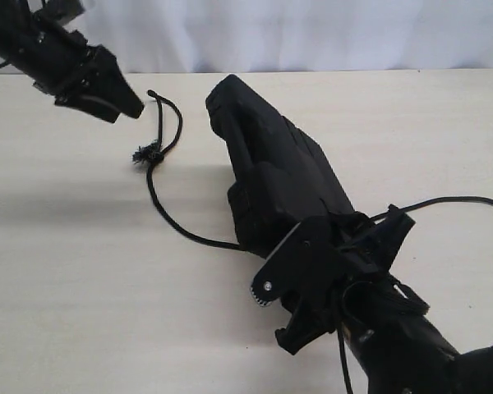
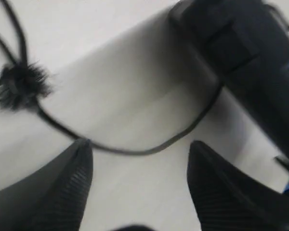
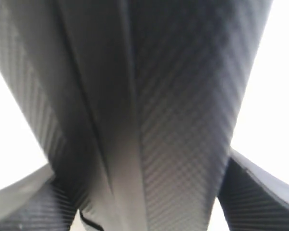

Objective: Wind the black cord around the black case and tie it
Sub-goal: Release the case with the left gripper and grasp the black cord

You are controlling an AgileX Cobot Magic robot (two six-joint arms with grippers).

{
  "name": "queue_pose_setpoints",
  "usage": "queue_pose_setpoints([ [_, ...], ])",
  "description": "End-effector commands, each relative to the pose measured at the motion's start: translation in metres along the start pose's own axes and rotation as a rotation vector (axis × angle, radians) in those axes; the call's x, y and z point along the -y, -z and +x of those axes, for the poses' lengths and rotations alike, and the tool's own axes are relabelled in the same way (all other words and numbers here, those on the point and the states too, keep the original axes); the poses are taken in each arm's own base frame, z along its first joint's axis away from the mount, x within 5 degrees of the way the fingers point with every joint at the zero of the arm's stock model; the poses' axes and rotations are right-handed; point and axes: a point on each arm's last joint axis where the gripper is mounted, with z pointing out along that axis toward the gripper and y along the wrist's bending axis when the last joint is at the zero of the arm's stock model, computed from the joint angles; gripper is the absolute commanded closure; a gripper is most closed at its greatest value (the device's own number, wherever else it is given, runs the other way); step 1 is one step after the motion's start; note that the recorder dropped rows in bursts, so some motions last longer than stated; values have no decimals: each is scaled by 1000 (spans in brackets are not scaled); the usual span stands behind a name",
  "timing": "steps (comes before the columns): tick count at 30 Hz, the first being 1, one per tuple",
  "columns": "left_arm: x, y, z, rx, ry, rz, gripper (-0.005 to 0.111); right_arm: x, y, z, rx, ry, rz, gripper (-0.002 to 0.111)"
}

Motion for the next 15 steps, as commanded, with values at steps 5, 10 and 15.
queue_pose_setpoints([
  [5,-24,-37,47,-206,-198,-135,52,-1,7,-1,-30,-28,-99,104],
  [10,-16,-54,24,-56,-349,-294,52,12,8,0,-112,-164,48,104],
  [15,-24,-63,17,5,-366,-375,52,9,15,-1,-139,-222,-53,104],
])
